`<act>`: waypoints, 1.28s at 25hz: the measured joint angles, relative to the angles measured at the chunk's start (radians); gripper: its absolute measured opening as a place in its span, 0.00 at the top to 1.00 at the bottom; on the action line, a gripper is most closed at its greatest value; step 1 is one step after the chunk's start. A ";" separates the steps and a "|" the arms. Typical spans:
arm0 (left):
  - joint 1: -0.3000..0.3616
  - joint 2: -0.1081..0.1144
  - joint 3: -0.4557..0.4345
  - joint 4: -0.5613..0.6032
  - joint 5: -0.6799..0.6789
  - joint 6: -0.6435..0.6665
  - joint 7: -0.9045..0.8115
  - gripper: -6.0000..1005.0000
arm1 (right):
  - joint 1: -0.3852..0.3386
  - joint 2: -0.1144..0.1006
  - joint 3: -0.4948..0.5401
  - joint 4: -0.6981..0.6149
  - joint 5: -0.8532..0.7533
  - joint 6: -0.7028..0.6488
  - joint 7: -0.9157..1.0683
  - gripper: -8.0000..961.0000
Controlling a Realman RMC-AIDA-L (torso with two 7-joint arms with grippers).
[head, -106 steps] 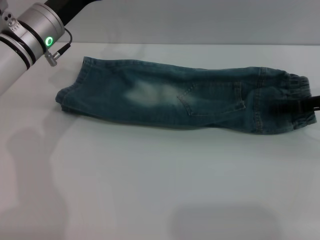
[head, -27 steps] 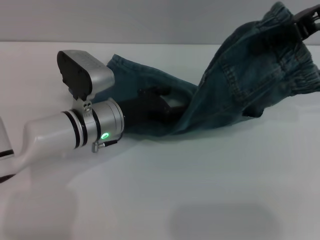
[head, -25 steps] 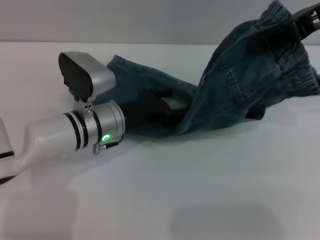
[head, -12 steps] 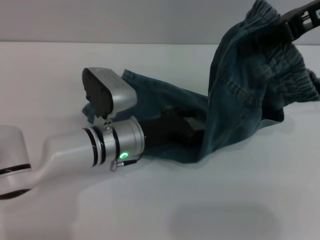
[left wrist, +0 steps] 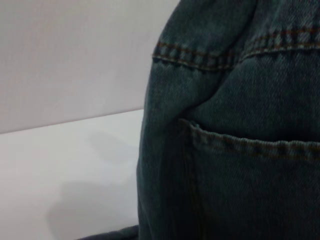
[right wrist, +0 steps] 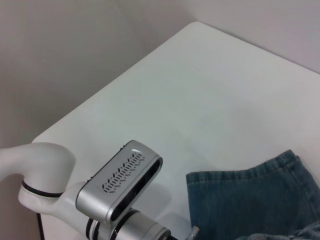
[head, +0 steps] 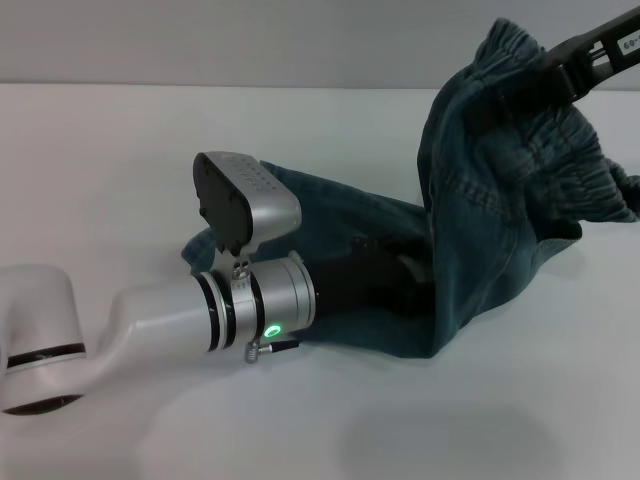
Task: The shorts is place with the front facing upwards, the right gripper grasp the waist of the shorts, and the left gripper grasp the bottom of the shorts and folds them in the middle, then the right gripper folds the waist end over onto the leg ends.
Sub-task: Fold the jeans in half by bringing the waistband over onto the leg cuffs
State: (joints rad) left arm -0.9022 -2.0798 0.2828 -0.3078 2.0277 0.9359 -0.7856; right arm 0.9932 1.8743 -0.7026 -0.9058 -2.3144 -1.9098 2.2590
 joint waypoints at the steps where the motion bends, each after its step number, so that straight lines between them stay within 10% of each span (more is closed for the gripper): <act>1: 0.003 0.000 -0.014 -0.003 0.014 -0.002 0.001 0.18 | 0.001 0.000 0.000 0.005 0.000 0.000 -0.002 0.92; 21: 0.054 0.014 -0.092 0.260 0.045 -0.042 -0.045 0.19 | 0.016 0.008 -0.015 0.106 0.000 0.055 -0.052 0.92; 32: 0.078 0.018 -0.340 0.440 0.043 -0.034 -0.029 0.19 | 0.057 0.054 -0.083 0.166 -0.002 0.165 -0.129 0.92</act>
State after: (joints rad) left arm -0.8237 -2.0613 -0.0570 0.1321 2.0710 0.9015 -0.8143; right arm 1.0502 1.9281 -0.7855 -0.7395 -2.3168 -1.7453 2.1301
